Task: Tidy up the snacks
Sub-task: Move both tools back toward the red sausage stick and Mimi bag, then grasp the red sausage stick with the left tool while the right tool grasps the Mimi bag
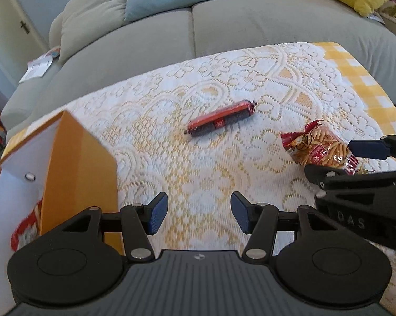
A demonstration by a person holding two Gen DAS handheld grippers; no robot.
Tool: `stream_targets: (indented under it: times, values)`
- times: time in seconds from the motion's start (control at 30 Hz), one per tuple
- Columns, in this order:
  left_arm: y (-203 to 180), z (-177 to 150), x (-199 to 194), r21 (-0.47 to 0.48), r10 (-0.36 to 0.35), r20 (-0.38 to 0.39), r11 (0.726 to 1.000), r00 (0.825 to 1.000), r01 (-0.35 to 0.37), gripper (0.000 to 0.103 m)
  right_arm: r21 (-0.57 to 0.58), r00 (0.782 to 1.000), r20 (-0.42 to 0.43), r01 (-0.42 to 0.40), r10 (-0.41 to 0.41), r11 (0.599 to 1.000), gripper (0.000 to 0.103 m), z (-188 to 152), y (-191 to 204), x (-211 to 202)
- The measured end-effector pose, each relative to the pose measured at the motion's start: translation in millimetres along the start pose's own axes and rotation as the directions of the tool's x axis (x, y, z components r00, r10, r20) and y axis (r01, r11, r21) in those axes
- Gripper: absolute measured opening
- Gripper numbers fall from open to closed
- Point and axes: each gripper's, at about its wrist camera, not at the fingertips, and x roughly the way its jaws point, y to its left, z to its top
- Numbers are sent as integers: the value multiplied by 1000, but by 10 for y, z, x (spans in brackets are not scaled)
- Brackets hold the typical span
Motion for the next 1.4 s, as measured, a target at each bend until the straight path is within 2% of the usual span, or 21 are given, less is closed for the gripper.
stream_targets:
  times: [0.1, 0.2, 0.3, 0.47, 0.63, 0.73, 0.97, 1.03, 1.07, 1.23, 1.33, 1.4]
  values:
    - [-33, 72, 50, 38, 5, 18, 999, 1000, -6, 65, -14, 1000, 8, -15, 15, 1000, 57, -1, -17, 29]
    - [-69, 135, 82, 85, 10, 44, 996, 999, -14, 65, -48, 1000, 12, -7, 7, 999, 44, -12, -12, 39]
    - [-90, 192, 109, 127, 11, 66, 992, 998, -19, 65, -13, 999, 25, -36, 36, 999, 40, 28, -78, -8]
    - [-135, 314, 154, 222, 10, 124, 974, 992, -37, 65, -9, 995, 93, -26, 27, 1000, 39, 155, -121, -18]
    - [-164, 450, 282, 311, -25, 136, 950, 990, -19, 66, 33, 994, 104, -25, 22, 999, 40, 259, -235, 128]
    - [-195, 520, 377, 380, -40, 135, 925, 990, -14, 66, 45, 996, 79, -36, 33, 998, 40, 216, -289, 219]
    - [-276, 713, 623, 549, -104, 67, 835, 992, 51, 66, 31, 994, 94, -56, 53, 998, 43, 178, -305, 263]
    - [-279, 791, 700, 571, -116, 25, 817, 993, 81, 60, 35, 994, 94, -61, 57, 998, 44, 179, -321, 271]
    - [-273, 831, 733, 572, -119, 3, 814, 993, 95, 55, 32, 994, 93, -60, 57, 998, 44, 177, -317, 271]
    - [-222, 1011, 910, 541, -146, -105, 822, 984, 180, 54, 9, 995, 86, -53, 52, 999, 45, 172, -280, 295]
    - [-238, 1031, 969, 536, -142, -141, 821, 980, 197, 53, 15, 995, 85, -60, 58, 998, 46, 174, -290, 304]
    - [-266, 1037, 965, 538, -141, -153, 818, 978, 202, 42, 18, 995, 83, -63, 62, 998, 46, 176, -297, 311]
